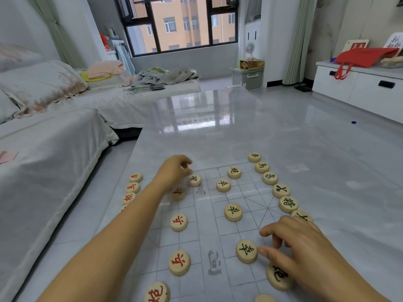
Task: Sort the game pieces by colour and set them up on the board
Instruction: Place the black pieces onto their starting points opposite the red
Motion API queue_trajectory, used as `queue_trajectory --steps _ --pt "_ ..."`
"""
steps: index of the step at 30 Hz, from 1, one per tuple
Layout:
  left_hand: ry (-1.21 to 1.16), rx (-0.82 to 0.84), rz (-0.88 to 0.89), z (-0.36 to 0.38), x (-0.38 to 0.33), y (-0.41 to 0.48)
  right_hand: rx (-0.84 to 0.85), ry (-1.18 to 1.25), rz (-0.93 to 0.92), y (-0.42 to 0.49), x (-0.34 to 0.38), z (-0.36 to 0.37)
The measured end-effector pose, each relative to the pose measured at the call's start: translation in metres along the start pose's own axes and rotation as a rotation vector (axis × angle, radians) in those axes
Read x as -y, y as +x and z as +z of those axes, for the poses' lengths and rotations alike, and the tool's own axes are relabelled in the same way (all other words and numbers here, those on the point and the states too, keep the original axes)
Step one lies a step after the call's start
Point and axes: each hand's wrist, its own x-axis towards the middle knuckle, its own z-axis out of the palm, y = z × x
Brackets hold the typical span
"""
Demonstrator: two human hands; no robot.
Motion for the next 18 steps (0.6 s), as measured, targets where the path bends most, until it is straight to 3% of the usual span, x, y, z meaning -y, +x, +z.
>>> queue_trajectory --steps 2,9,12,18 --pt "0.018 0.002 -0.064 -0.012 0.013 0.002 -0.011 -0.060 -0.021 0.001 0.002 0.001" --pt "0.118 0.203 -0.043 0.001 0.008 -0.004 -0.084 -0.066 -0.037 0.003 0.000 0.008" --pt "0.201 0.200 -0.045 0.012 0.004 0.000 -0.057 -0.071 -0.022 0.004 -0.001 0.007" --pt "0.133 0.115 -0.088 0.029 -0.009 0.009 -0.074 -0.117 -0.023 0.004 0.001 0.008"
